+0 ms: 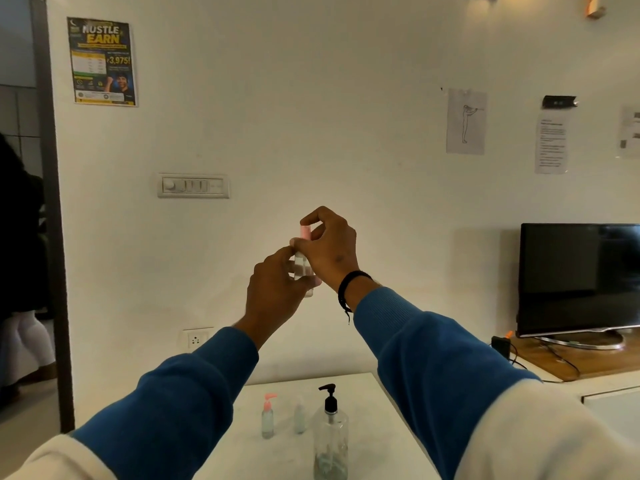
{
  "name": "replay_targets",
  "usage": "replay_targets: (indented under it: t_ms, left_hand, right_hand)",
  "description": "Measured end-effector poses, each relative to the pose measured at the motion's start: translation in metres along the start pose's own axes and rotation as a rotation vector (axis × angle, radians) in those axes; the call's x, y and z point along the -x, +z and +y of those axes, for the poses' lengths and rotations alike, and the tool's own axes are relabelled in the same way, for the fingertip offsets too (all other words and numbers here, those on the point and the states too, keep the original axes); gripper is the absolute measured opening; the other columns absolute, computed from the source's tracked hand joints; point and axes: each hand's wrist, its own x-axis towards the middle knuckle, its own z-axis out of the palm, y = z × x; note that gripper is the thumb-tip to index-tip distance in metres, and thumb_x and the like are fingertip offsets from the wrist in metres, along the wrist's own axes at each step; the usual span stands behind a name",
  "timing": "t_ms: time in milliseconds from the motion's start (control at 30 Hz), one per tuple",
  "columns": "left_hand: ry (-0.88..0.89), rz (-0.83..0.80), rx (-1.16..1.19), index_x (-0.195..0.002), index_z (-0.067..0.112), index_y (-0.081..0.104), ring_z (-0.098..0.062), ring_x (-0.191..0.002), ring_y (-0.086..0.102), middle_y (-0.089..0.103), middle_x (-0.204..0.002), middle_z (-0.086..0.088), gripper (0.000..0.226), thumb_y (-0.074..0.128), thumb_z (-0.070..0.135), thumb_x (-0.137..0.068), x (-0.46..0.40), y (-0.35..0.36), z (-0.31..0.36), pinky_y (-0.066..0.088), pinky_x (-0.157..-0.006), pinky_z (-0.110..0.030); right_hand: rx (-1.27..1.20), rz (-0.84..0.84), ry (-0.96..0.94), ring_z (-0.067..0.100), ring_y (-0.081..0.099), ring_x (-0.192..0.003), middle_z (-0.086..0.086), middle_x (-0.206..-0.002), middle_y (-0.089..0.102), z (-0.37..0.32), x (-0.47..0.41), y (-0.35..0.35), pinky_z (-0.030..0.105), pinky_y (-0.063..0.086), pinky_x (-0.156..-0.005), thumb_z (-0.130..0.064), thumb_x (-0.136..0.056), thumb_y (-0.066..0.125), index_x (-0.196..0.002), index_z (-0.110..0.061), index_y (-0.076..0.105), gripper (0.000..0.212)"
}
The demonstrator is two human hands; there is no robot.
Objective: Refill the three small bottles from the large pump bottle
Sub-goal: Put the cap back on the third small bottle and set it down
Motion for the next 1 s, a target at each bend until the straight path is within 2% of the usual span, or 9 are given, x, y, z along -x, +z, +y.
replay_targets:
  t_ms: [133,267,367,500,600,700,800,933,1000]
  left_hand:
    - [-0.005,-0.006,0.009,-0.13,0.018,0.063,-0.018,-0.087,0.07,0.074,-0.108,-0.001,0.055,0.084,0.031,-0.081,-0.001,0.0,0.0,0.059,-0.08,-0.035]
    - [-0.014,-0.004,-0.009,-0.13,0.021,0.063,-0.014,-0.085,0.067,0.072,-0.104,0.005,0.055,0.084,0.032,-0.08,-0.001,-0.002,-0.001,0.053,-0.076,-0.027]
    - [-0.012,-0.02,-0.008,-0.128,0.022,0.063,-0.013,-0.082,0.069,0.073,-0.105,0.008,0.053,0.084,0.034,-0.081,0.0,-0.001,-0.002,0.057,-0.073,-0.026]
    - [0.007,-0.02,-0.007,-0.131,0.02,0.063,-0.016,-0.084,0.071,0.074,-0.108,0.003,0.055,0.083,0.035,-0.081,0.0,-0.001,-0.002,0.06,-0.078,-0.032]
    - [0.012,-0.008,-0.008,-0.129,0.02,0.064,-0.016,-0.083,0.07,0.075,-0.105,0.002,0.053,0.083,0.032,-0.081,-0.001,-0.003,-0.003,0.059,-0.077,-0.032]
    - [0.003,-0.018,0.005,-0.126,0.023,0.066,-0.016,-0.081,0.071,0.074,-0.102,0.003,0.05,0.084,0.031,-0.08,-0.001,-0.005,-0.005,0.061,-0.077,-0.036]
    - [0.0,-0.023,0.008,-0.123,0.023,0.067,-0.015,-0.08,0.071,0.075,-0.101,0.004,0.047,0.084,0.031,-0.08,0.001,-0.002,-0.008,0.062,-0.077,-0.041]
    - [0.018,-0.028,0.02,-0.126,0.018,0.066,-0.016,-0.083,0.072,0.075,-0.105,0.0,0.047,0.081,0.031,-0.084,0.004,0.006,-0.008,0.062,-0.079,-0.037]
    - [0.026,-0.024,0.021,-0.125,0.018,0.067,-0.014,-0.081,0.071,0.075,-0.102,0.002,0.045,0.081,0.031,-0.084,0.004,0.006,-0.007,0.06,-0.076,-0.032]
  right_hand:
    - [-0.019,0.013,0.002,0.008,0.064,-0.081,-0.003,-0.094,0.069,0.0,0.004,0.002,0.006,0.043,-0.065,-0.015,-0.091,0.075,-0.112,-0.017,0.07,0.022]
    - [-0.033,0.018,0.013,0.012,0.069,-0.087,-0.001,-0.098,0.073,0.001,0.001,0.0,0.021,0.059,-0.079,-0.006,-0.088,0.074,-0.106,-0.017,0.07,0.021]
    - [0.0,0.032,0.007,0.007,0.064,-0.076,-0.002,-0.089,0.068,0.0,0.001,0.002,0.014,0.051,-0.066,-0.013,-0.084,0.083,-0.099,-0.019,0.065,0.024]
    - [0.004,0.099,0.01,0.015,0.066,-0.081,0.0,-0.089,0.068,0.001,0.004,0.006,0.021,0.05,-0.069,-0.021,-0.087,0.08,-0.099,-0.022,0.062,0.022]
    - [-0.056,0.069,0.009,0.014,0.066,-0.086,0.0,-0.094,0.07,0.001,0.006,0.006,0.015,0.051,-0.07,-0.012,-0.091,0.072,-0.105,-0.015,0.066,0.015]
    - [-0.074,0.045,0.005,0.016,0.07,-0.092,0.001,-0.099,0.073,0.003,0.005,0.007,0.025,0.06,-0.082,-0.005,-0.091,0.071,-0.102,-0.016,0.068,0.016]
    - [-0.037,0.029,-0.007,0.016,0.069,-0.088,0.002,-0.095,0.072,0.005,0.003,0.009,0.021,0.058,-0.075,-0.006,-0.086,0.079,-0.098,-0.019,0.069,0.021]
    - [0.043,0.091,-0.005,0.018,0.066,-0.087,0.003,-0.098,0.068,0.01,0.005,0.012,0.027,0.056,-0.077,-0.021,-0.083,0.084,-0.099,-0.025,0.067,0.023]
    - [0.004,0.066,-0.003,0.014,0.066,-0.087,-0.001,-0.097,0.069,0.01,0.006,0.008,0.022,0.055,-0.076,-0.021,-0.087,0.079,-0.105,-0.022,0.071,0.02]
